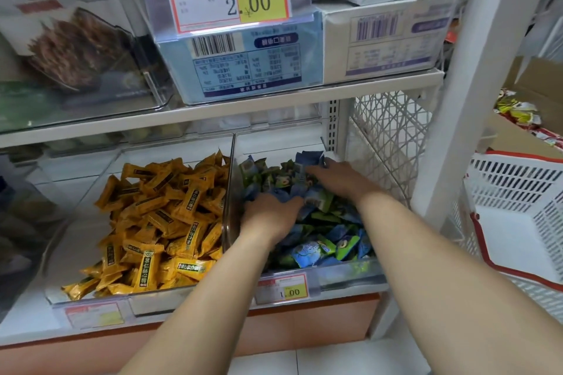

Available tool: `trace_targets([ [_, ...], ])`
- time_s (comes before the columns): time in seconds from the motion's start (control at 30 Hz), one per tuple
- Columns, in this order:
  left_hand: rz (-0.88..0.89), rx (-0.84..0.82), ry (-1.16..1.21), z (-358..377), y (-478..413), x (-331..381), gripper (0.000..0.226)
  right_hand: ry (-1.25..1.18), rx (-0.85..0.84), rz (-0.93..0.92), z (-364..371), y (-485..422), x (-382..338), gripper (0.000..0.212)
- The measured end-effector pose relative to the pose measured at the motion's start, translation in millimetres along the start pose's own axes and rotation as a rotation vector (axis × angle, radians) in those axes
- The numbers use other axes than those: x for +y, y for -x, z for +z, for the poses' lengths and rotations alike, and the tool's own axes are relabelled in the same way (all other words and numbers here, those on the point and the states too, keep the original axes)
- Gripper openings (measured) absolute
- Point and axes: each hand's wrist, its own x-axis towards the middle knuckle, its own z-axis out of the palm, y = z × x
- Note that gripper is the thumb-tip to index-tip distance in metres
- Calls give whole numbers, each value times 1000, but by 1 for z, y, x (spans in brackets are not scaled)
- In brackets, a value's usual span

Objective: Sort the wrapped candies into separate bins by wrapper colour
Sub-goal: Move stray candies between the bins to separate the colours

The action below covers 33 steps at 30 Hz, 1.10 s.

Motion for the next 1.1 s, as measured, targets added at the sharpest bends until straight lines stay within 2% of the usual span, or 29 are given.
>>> trace_targets([
  [0.1,-17,-78,80,-3,-9,3,68,99,-74,32,1,-2,-5,93],
  [0.23,-80,-121,361,-5,-18,14,85,-15,-156,40,3,5,-6,96],
  [0.3,-107,-134,545,-1,-25,21,70,-141,-149,19,2,10,-4,87],
  [0.37,-106,-144,751,2,-26,24,46,-345,-210,-30,5,12,-2,53],
  [0.43,-99,-170,906,6,-25,26,44,-478,-252,-59,7,11,-2,38],
  [0.5,-61,-170,1015,5,-26,27,46,-581,-211,-53,7,9,-3,40],
  [0.57,-9,-163,1090,-3,-22,30,38,-730,-159,-42,2,8,-8,47],
  [0.67,-36,-278,1265,-21,-18,36,44,-915,-112,-79,-8,11,-16,43],
  [0.73,6,-339,1271,-31,-14,41,43,-996,-118,-118,-15,15,-22,32],
  [0.87,30,-320,1176,-46,-5,41,53,-991,-55,-160,-24,30,-28,34],
  [0.9,70,-363,1191,-47,-1,38,56,-978,-48,-170,-27,37,-30,35],
  [0.97,144,-367,1151,-50,-1,31,49,-939,-25,-167,-33,52,-35,35],
  [1.03,157,-248,959,-55,1,31,49,-746,88,-177,-34,64,-37,29],
  [1.1,164,-88,598,-59,3,34,45,-325,247,-237,-30,79,-28,25],
])
